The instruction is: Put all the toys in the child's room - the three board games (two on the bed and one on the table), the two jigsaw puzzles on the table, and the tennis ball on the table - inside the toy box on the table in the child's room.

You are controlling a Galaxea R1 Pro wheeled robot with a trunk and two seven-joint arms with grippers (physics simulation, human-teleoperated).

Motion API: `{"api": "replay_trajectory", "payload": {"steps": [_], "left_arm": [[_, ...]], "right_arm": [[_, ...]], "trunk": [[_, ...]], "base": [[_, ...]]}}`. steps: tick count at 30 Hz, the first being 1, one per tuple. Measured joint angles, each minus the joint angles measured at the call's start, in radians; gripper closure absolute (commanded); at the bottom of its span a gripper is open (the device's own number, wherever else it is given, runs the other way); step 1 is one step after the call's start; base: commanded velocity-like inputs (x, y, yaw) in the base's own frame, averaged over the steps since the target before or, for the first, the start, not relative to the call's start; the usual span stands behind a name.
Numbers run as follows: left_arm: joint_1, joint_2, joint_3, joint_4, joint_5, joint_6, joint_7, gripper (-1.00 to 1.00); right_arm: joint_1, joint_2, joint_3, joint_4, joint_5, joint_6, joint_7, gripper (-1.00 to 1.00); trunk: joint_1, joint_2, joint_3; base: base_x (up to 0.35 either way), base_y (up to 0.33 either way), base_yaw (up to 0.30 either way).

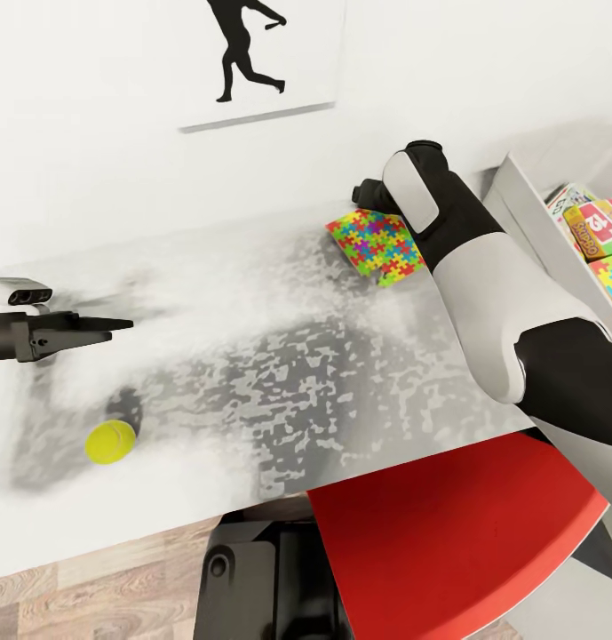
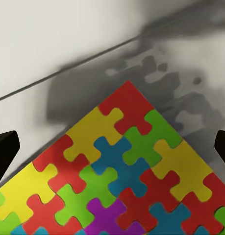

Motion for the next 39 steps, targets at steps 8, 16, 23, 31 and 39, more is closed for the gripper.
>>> {"api": "replay_trajectory", "payload": {"steps": [8, 16, 23, 31, 39], "left_arm": [[0.0, 0.0, 0.0, 0.0, 0.0, 0.0, 0.0, -1.0], [0.0, 0.0, 0.0, 0.0, 0.0, 0.0, 0.0, -1.0], [0.0, 0.0, 0.0, 0.0, 0.0, 0.0, 0.0, -1.0], [0.0, 0.0, 0.0, 0.0, 0.0, 0.0, 0.0, -1.0], [0.0, 0.0, 0.0, 0.0, 0.0, 0.0, 0.0, -1.0]], "right_arm": [[-0.001, 0.0, -0.003, 0.0, -0.001, 0.001, 0.001, -1.0], [-0.002, 0.0, -0.005, 0.0, -0.001, 0.0, 0.0, -1.0], [-0.002, 0.001, -0.005, 0.0, -0.001, 0.0, 0.0, -1.0], [-0.002, 0.001, -0.005, 0.0, 0.0, 0.0, 0.001, -1.0], [-0.001, -0.001, -0.005, 0.0, 0.0, -0.001, 0.0, -1.0]], "trunk": [[0.0, 0.0, -0.007], [0.0, 0.0, -0.008], [0.0, 0.0, -0.008], [0.0, 0.0, -0.008], [0.0, 0.0, -0.008]], "base": [[0.0, 0.0, 0.0], [0.0, 0.0, 0.0], [0.0, 0.0, 0.0], [-0.051, 0.0, 0.0], [-0.061, 0.0, 0.0]]}}
